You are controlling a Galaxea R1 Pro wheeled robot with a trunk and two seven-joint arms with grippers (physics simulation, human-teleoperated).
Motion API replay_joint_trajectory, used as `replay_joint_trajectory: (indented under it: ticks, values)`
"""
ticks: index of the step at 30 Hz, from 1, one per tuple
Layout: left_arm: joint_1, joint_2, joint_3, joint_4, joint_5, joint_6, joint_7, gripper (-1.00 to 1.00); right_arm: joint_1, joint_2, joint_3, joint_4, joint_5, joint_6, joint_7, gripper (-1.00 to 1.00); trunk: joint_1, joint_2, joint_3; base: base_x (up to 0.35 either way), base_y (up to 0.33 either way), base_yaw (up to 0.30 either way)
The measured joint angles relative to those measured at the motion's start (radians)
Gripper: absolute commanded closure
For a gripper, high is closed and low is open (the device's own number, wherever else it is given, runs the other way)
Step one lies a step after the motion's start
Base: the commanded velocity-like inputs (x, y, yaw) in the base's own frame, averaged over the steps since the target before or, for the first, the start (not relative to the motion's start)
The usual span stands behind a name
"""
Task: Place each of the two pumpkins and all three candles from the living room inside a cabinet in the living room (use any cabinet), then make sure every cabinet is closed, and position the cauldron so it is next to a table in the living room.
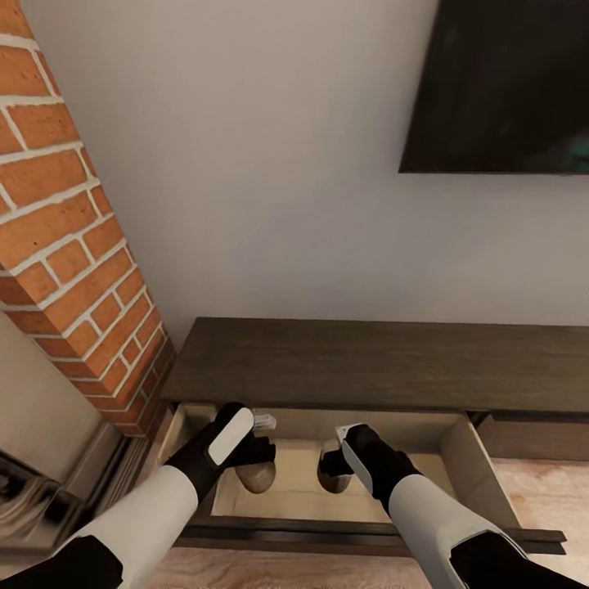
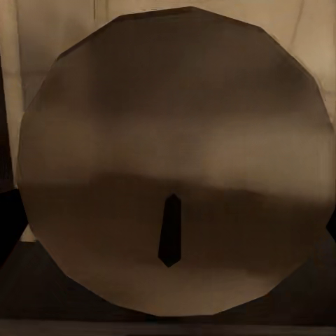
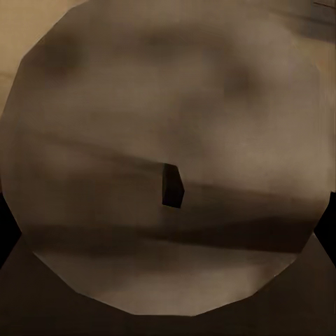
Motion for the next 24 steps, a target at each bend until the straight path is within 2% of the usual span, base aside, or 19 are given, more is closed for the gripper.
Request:
replay_joint_trajectory:
  ticks: [2, 6, 12, 16, 24]
  values:
    - [0.0, 0.0, -0.039, 0.0, 0.001, -0.001, -0.001, 1.0, 0.002, 0.0, 0.0, 0.002, 0.0, -0.001, 0.0, 1.0, 0.008, -0.014, -0.009, 0.0, 0.0, -0.135]
    - [0.0, 0.001, -0.06, 0.0, 0.001, -0.001, -0.001, 1.0, 0.003, 0.0, 0.0, -0.002, 0.001, -0.001, 0.0, 1.0, 0.023, -0.042, -0.027, 0.0, 0.0, -0.158]
    - [0.0, 0.001, -0.063, 0.004, 0.004, -0.002, -0.001, 1.0, 0.003, 0.001, 0.0, -0.007, 0.002, 0.0, 0.0, 1.0, 0.046, -0.084, -0.054, 0.108, 0.034, -0.135]
    - [0.0, 0.002, -0.063, 0.003, -0.002, 0.0, -0.001, 1.0, 0.003, 0.004, 0.0, -0.006, 0.001, 0.001, 0.0, 1.0, 0.061, -0.112, -0.069, 0.153, 0.064, -0.021]
    - [0.0, 0.002, -0.063, 0.0, 0.001, -0.002, 0.0, 1.0, 0.005, 0.008, 0.003, -0.005, 0.006, -0.001, -0.002, 1.0, 0.092, -0.168, -0.094, 0.013, 0.006, -0.002]
